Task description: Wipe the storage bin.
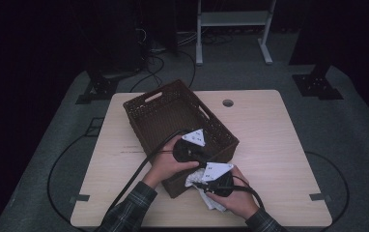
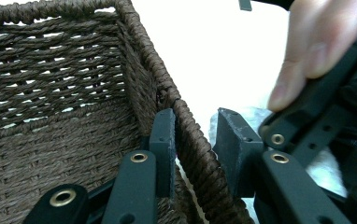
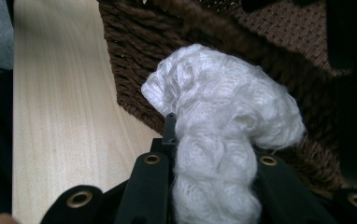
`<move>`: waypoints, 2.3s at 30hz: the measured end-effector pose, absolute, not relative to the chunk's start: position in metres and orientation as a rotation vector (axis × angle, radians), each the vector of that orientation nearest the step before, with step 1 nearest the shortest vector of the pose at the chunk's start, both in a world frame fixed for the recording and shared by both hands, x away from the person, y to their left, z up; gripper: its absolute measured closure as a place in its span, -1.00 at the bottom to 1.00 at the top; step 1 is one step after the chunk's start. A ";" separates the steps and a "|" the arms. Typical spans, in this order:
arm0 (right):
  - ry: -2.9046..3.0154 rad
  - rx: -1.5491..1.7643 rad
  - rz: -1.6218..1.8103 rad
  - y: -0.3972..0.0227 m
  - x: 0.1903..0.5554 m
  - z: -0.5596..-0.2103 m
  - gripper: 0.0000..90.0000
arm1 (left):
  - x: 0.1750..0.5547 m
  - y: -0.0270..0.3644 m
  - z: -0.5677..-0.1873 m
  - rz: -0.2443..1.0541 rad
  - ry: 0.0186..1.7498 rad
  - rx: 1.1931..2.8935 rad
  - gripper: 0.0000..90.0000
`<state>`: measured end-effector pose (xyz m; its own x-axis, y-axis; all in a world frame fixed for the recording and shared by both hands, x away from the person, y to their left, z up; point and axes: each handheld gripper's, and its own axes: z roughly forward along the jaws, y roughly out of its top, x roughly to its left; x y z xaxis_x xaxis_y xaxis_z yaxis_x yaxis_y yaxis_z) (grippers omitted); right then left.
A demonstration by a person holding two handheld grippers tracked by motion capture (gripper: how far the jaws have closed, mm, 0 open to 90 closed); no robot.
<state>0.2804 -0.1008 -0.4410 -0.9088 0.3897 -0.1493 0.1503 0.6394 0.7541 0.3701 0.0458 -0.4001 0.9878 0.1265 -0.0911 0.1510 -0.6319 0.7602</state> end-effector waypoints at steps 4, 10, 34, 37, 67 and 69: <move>2.548 0.407 1.148 -0.099 0.277 -0.438 0.68 | 0.370 0.046 -0.400 -0.037 0.191 2.264 0.50; 2.532 0.365 1.221 -0.093 0.270 -0.427 0.68 | 0.370 0.046 -0.400 -0.039 0.194 2.260 0.50; 2.634 0.344 0.998 -0.080 0.279 -0.476 0.68 | 0.369 0.045 -0.400 -0.036 0.195 2.259 0.50; 2.649 0.343 0.965 -0.077 0.279 -0.480 0.68 | 0.369 0.045 -0.400 -0.036 0.195 2.259 0.50; 2.568 0.275 1.210 -0.069 0.263 -0.429 0.68 | 0.370 0.046 -0.400 -0.038 0.193 2.261 0.50; 2.567 0.267 1.209 -0.068 0.262 -0.426 0.68 | 0.370 0.046 -0.400 -0.039 0.194 2.262 0.50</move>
<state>0.2615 -0.0680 -0.4261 -0.9407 0.2872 -0.1805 0.0437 0.6304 0.7750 0.3699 0.0456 -0.4002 0.9876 0.1268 -0.0931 0.1527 -0.6318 0.7599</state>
